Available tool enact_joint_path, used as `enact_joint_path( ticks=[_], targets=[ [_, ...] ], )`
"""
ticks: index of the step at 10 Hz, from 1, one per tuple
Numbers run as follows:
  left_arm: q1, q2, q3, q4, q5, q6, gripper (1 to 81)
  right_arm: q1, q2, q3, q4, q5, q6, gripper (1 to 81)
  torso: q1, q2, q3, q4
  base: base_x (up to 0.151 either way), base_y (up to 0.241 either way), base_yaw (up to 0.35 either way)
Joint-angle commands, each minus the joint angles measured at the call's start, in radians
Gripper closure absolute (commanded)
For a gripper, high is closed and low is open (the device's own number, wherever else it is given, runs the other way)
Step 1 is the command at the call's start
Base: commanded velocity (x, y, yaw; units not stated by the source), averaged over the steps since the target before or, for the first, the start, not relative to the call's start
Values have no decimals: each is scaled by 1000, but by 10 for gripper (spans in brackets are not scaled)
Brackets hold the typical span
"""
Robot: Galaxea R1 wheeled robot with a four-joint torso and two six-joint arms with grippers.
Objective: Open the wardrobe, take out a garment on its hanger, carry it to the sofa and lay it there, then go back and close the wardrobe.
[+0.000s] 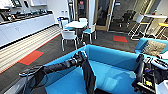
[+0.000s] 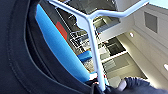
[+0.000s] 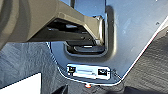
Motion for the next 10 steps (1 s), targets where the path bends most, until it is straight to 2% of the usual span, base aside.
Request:
enact_joint_path(
  ticks=[1,6,10],
  targets=[
    [-190,-25,7,82,-42,14,811,2,3,7,-2,-56,2,10,0,0,0,0,0,0,0],
    [-129,-207,18,206,-42,10,811,0,3,7,-2,-56,2,10,0,0,0,0,0,0,0],
    [-51,-283,30,282,-44,10,811,-5,3,7,-2,-56,3,10,0,0,0,0,0,0,0]
  ],
)
